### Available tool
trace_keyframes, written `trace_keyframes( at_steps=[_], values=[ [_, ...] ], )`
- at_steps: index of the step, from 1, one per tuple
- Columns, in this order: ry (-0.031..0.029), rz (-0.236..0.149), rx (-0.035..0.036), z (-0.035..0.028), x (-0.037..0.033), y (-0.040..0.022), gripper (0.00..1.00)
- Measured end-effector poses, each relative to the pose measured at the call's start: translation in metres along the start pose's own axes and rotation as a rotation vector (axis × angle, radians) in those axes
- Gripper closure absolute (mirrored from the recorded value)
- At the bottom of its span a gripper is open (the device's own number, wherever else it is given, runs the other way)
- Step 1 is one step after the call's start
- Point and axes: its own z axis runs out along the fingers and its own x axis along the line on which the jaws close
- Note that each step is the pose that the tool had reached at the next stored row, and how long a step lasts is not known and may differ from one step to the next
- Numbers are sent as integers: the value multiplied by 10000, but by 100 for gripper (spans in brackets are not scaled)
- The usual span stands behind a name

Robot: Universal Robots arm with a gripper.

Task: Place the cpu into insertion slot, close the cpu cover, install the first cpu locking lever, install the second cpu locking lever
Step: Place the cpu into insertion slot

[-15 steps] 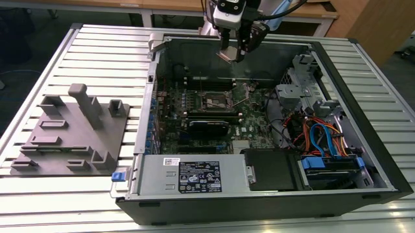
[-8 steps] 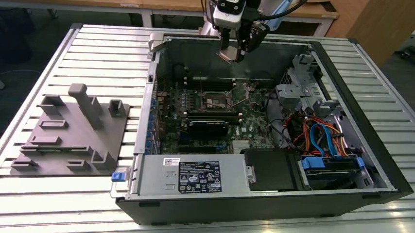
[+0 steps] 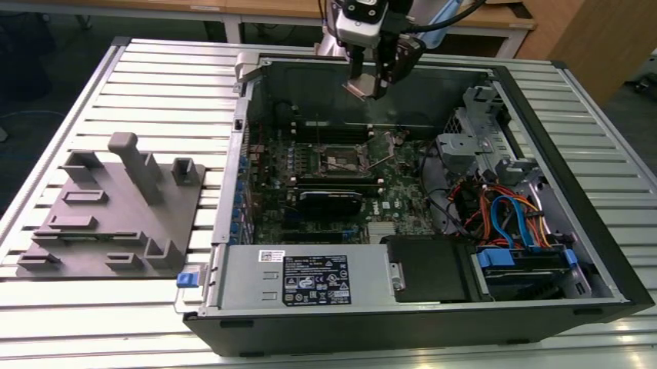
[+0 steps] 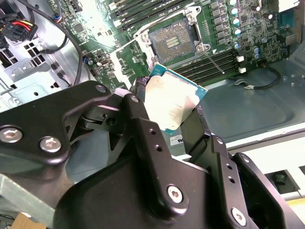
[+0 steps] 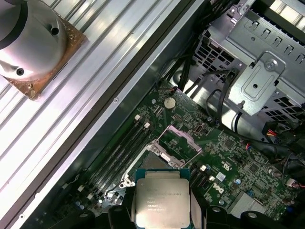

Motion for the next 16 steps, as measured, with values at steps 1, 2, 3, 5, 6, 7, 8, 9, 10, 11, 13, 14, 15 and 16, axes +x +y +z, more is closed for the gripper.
trace_keyframes(
  at_steps=[1,2,3,5,6,7,8,9,10,11,13,14,15,16],
  values=[
    [-3,31,0,1,0,0,46],
    [-5,60,-1,3,0,-1,46],
    [-7,84,-1,4,0,-1,46],
    [-13,148,-2,6,1,-3,46],
    [-15,178,-3,7,1,-3,46],
    [-17,207,-3,8,2,-3,46],
    [-20,237,-5,9,2,-3,46],
    [-23,275,-5,9,2,-4,46],
    [-27,318,-5,9,2,-4,46],
    [-30,365,-7,10,2,-4,46],
    [-39,472,-9,11,2,-4,46],
    [-41,496,-10,11,2,-4,46],
    [-42,512,-10,11,2,-4,46],
    [-44,526,-9,11,2,-4,46]
  ],
)
